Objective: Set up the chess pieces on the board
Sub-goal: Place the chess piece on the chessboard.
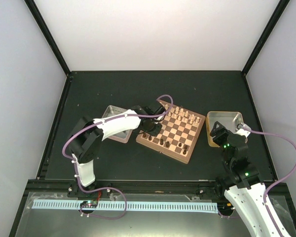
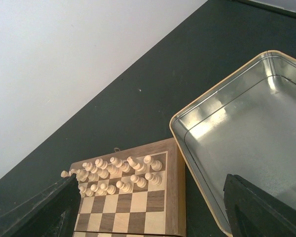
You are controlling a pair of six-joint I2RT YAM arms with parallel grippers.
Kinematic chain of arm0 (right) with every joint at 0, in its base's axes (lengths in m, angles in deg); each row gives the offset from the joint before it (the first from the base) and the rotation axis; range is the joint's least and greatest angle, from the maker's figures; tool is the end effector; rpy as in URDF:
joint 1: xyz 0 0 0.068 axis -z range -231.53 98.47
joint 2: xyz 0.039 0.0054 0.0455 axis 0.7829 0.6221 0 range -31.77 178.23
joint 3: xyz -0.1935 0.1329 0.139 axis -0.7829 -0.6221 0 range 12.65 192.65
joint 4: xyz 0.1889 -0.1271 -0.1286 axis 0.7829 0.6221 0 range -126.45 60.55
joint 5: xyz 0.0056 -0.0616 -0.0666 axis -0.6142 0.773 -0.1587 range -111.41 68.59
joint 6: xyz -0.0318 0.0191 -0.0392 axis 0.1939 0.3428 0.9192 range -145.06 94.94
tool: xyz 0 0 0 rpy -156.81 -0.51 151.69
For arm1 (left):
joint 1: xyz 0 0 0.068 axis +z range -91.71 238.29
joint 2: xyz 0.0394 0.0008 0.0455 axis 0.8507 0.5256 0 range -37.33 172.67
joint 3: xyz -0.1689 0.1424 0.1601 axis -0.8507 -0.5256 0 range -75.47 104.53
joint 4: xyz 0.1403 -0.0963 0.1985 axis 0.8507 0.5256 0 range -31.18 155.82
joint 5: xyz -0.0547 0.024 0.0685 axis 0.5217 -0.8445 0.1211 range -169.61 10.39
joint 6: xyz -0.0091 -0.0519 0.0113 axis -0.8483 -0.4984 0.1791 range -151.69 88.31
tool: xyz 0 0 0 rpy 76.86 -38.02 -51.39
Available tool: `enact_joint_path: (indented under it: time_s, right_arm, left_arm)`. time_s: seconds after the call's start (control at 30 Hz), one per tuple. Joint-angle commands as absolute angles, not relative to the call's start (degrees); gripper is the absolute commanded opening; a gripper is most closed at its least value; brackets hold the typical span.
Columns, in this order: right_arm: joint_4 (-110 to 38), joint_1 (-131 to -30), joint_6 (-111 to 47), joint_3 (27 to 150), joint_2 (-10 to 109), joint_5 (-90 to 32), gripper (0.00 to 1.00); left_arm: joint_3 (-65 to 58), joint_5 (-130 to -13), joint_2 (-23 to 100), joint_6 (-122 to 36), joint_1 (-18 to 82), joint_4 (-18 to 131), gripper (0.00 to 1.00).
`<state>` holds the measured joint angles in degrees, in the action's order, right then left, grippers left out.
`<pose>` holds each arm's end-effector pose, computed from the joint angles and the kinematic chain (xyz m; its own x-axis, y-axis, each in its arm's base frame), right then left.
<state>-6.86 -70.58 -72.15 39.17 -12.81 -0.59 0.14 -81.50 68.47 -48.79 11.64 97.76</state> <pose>0.1032 0.0222 0.2508 -0.2367 0.6426 -0.7287 0.2641 0.7644 0.5882 0.2568 -0.2704 0.1938 -0.8244 0.4451 -0.3496 0.4982 0.8638 -0.0752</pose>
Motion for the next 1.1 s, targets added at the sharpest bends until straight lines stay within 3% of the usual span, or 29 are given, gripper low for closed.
enact_joint_path:
  time_s: [0.0,0.43,0.73,1.07]
  right_arm:
    - [-7.09,-70.9,-72.94,38.67,-13.57,-0.06,0.8]
    - [-6.97,-70.87,-72.78,38.71,-13.78,0.13,0.81]
    - [-7.31,-70.81,-72.81,38.75,-13.76,-0.05,0.81]
    - [-7.28,-70.86,-72.71,38.88,-13.52,-0.03,0.81]
  left_arm:
    - [3.25,-83.04,70.16,-48.48,11.27,99.95,0.14]
    - [4.98,-82.88,72.75,-49.26,11.3,101.88,0.17]
    - [5.89,-82.96,72.08,-48.73,11.36,102.74,0.27]
    - [4.41,-88.02,63.12,-51.44,13.44,100.35,0.38]
